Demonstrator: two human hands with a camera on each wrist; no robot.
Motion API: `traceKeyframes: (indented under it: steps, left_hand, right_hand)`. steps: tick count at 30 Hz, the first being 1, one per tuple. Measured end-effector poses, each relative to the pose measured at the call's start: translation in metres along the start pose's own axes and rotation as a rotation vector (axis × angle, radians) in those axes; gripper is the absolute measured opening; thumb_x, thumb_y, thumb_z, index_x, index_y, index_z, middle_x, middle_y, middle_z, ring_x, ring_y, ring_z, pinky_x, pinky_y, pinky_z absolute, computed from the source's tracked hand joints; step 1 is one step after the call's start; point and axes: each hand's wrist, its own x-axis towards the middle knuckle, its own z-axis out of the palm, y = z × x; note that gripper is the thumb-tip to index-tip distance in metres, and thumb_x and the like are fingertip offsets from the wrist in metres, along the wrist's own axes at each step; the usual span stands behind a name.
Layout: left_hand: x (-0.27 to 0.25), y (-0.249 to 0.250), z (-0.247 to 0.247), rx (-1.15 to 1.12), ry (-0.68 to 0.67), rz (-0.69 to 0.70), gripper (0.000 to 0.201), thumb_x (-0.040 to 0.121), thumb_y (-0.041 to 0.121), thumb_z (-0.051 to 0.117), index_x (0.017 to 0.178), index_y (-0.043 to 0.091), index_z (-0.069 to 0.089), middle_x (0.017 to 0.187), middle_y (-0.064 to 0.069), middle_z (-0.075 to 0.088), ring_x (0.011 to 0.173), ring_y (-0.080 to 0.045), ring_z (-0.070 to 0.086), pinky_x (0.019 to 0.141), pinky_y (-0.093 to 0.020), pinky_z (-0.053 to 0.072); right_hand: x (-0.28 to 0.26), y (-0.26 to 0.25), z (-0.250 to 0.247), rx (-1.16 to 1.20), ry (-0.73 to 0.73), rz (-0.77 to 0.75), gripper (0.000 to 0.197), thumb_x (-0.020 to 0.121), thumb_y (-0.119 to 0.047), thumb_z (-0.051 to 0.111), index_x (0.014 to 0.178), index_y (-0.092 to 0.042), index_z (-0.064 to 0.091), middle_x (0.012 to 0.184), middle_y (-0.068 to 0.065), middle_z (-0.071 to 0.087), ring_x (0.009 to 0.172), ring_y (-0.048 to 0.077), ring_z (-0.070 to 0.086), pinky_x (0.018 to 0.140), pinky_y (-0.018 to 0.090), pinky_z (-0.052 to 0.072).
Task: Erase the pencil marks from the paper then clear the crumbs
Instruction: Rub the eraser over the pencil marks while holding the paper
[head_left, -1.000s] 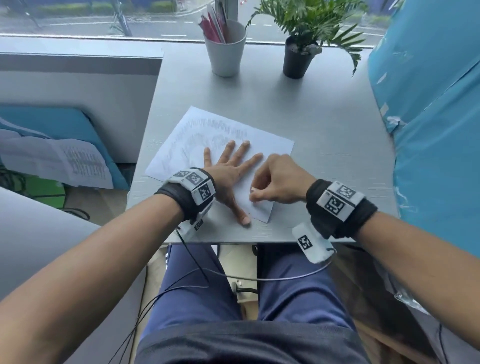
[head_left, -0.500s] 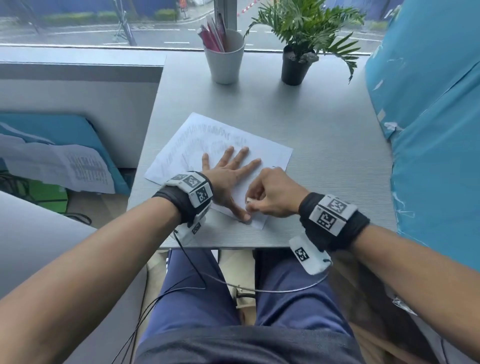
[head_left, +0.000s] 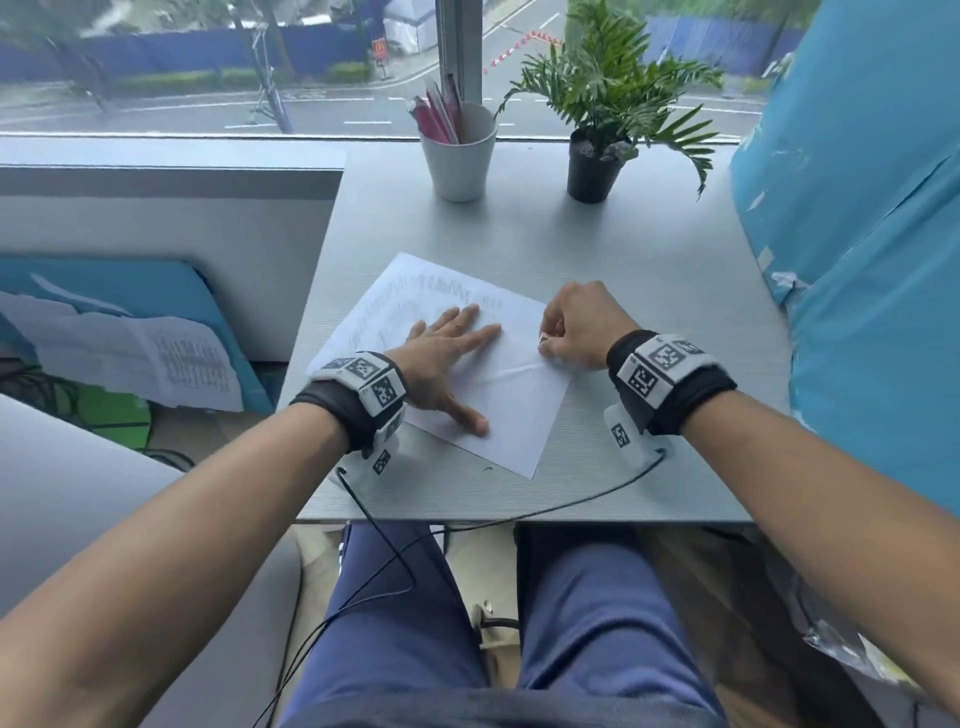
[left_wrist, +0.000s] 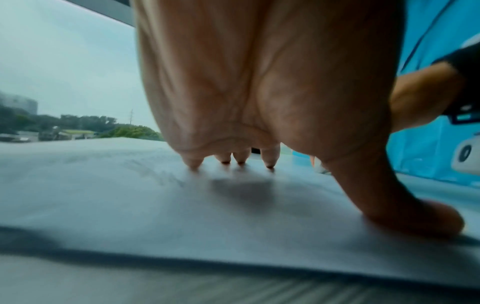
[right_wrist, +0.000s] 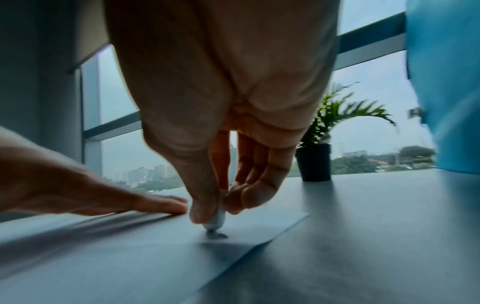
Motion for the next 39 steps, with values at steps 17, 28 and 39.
traceKeyframes:
  steps: [17, 28, 39]
  left_hand:
    - [0.003, -0.002, 0.006, 0.057, -0.043, -0.072, 0.150, 0.045, 0.082, 0.078, 0.154, 0.043, -0.018, 0.159, 0.009, -0.036, 0.144, -0.018, -0.036, 0.112, -0.063, -0.020]
    - [0.002, 0.000, 0.006, 0.079, -0.073, -0.084, 0.154, 0.043, 0.083, 0.078, 0.152, 0.043, -0.023, 0.156, 0.009, -0.040, 0.143, -0.019, -0.038, 0.110, -0.064, -0.022]
    - [0.002, 0.001, 0.004, 0.083, -0.084, -0.074, 0.153, 0.044, 0.082, 0.079, 0.151, 0.042, -0.023, 0.157, 0.009, -0.039, 0.143, -0.018, -0.038, 0.113, -0.067, -0.017]
  right_hand:
    - [-0.006, -0.032, 0.012, 0.180, -0.023, -0.154, 0.007, 0.072, -0.018, 0.078, 0.074, -0.012, 0.080, 0.065, -0.002, 0.071, 0.061, 0.009, 0.063, 0.061, 0.017, 0.044]
    - [-0.025, -0.046, 0.026, 0.131, -0.234, -0.271, 0.005, 0.073, -0.016, 0.076, 0.073, -0.013, 0.079, 0.067, -0.002, 0.073, 0.061, 0.011, 0.067, 0.059, 0.024, 0.051]
    - [-0.004, -0.038, 0.020, 0.180, -0.149, -0.172, 0.005, 0.073, -0.020, 0.078, 0.077, -0.017, 0.080, 0.072, -0.003, 0.075, 0.054, -0.006, 0.058, 0.055, 0.004, 0.040]
